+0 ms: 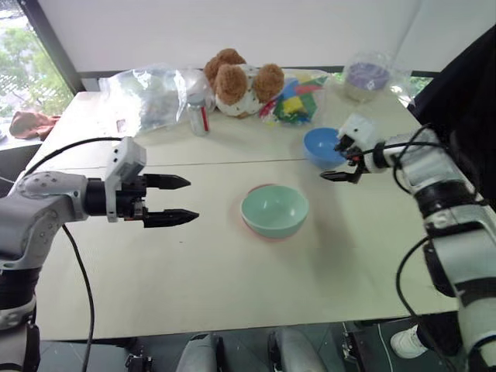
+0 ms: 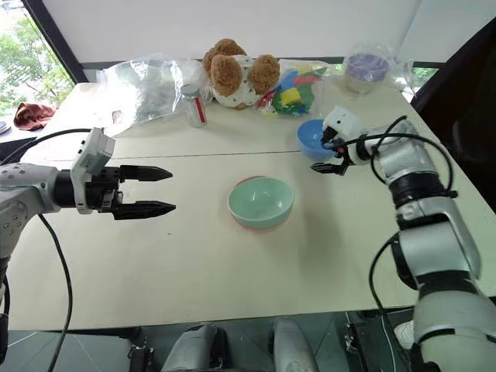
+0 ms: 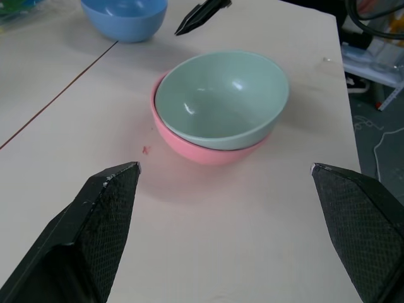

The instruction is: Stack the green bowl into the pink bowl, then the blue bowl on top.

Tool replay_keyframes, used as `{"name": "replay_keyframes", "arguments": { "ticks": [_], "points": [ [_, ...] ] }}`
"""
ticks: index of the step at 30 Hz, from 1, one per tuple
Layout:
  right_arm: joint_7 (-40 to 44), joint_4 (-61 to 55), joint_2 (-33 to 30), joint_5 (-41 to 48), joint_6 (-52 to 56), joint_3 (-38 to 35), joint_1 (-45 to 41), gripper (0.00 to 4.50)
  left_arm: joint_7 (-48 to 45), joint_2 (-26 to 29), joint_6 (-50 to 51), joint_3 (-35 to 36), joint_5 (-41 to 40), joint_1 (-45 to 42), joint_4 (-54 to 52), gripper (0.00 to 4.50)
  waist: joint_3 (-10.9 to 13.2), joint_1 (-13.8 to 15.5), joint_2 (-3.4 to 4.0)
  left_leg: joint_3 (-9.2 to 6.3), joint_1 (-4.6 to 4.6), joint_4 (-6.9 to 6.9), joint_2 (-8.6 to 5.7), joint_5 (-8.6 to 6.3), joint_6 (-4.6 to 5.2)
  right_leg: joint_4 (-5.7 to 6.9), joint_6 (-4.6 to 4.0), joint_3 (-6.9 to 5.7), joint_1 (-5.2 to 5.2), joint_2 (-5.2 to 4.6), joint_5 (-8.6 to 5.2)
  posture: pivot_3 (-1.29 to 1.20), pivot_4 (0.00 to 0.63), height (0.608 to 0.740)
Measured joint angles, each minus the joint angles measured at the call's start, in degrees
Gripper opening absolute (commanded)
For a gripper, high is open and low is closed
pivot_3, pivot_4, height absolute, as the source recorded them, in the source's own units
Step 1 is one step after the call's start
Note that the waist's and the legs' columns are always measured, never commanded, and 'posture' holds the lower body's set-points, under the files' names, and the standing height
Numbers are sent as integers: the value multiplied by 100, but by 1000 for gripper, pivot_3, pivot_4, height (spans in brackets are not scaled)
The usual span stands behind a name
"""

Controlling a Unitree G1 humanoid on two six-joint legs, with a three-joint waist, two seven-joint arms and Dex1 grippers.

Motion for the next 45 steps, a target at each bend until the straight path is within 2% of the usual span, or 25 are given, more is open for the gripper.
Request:
{"name": "replay_keyframes", "arguments": {
  "ticks": [4,8,9,10,17,24,28,31,32,35,39,45],
  "points": [
    [-621,1208,334,-435,-515,23,-428,4468,31,7,6,15,-16,35,-45,4500,0,-3,0,1,0,-1,0,0,0,-1,0,1,0,-3,0,0,150,740],
    [-909,1716,595,-637,-701,1,-551,4468,107,33,71,62,-87,194,-142,4500,0,-3,0,1,0,1,-1,1,-2,1,0,3,0,-6,0,0,150,740],
    [-948,1785,627,-659,-721,-4,-554,3955,115,34,96,63,-111,209,-162,4500,0,1,0,1,0,1,-1,1,-2,1,0,3,0,-6,0,0,150,740],
    [-999,1851,660,-702,-751,-5,-561,3701,128,39,104,74,-121,225,-170,4500,0,6,0,1,0,0,-1,1,-2,1,0,3,0,-6,0,0,150,740],
    [-1266,2025,823,-918,-886,-18,-631,40,201,144,105,252,-204,245,-283,4500,0,-1,0,1,1,0,-1,2,-4,2,0,3,0,-7,0,0,150,740],
    [-1056,2026,777,-1034,-1117,-34,-835,40,204,142,30,287,-280,235,-296,4500,0,0,1,1,1,0,-1,2,-4,2,0,4,0,-7,0,0,150,740],
    [180,1501,337,-912,-1444,-90,-1032,40,197,132,-35,402,-413,34,-260,4500,2,14,4,0,-1,-1,-3,1,-2,0,1,3,0,-9,0,0,150,740],
    [1718,210,-79,-430,-1351,-232,-918,40,141,130,-96,448,-474,-71,-241,4500,2,13,4,-2,0,-5,-1,-3,3,0,1,2,0,-7,1,0,150,740],
    [2324,-620,-300,-99,-1158,-237,-668,40,115,121,-135,428,-474,-105,-222,4500,2,15,4,-6,0,-8,0,-7,9,1,1,0,0,-6,1,0,150,740],
    [3347,-3152,-1248,1309,-176,189,310,40,18,136,-255,396,-437,-178,-64,4500,2,68,4,-20,-3,-7,0,-24,39,2,1,-14,1,-11,1,0,150,740],
    [3589,-4771,-1659,2174,546,704,656,40,-46,131,-394,272,-316,-244,94,4500,2,13,4,-10,0,5,-3,-25,41,2,0,-11,3,-16,1,0,150,740],
    [3601,-5374,-1741,2400,470,1216,654,40,-125,122,-515,233,-253,-228,99,4500,2,37,4,-13,2,6,-1,-25,41,6,-1,-13,4,-12,2,0,150,740]
  ]
}}
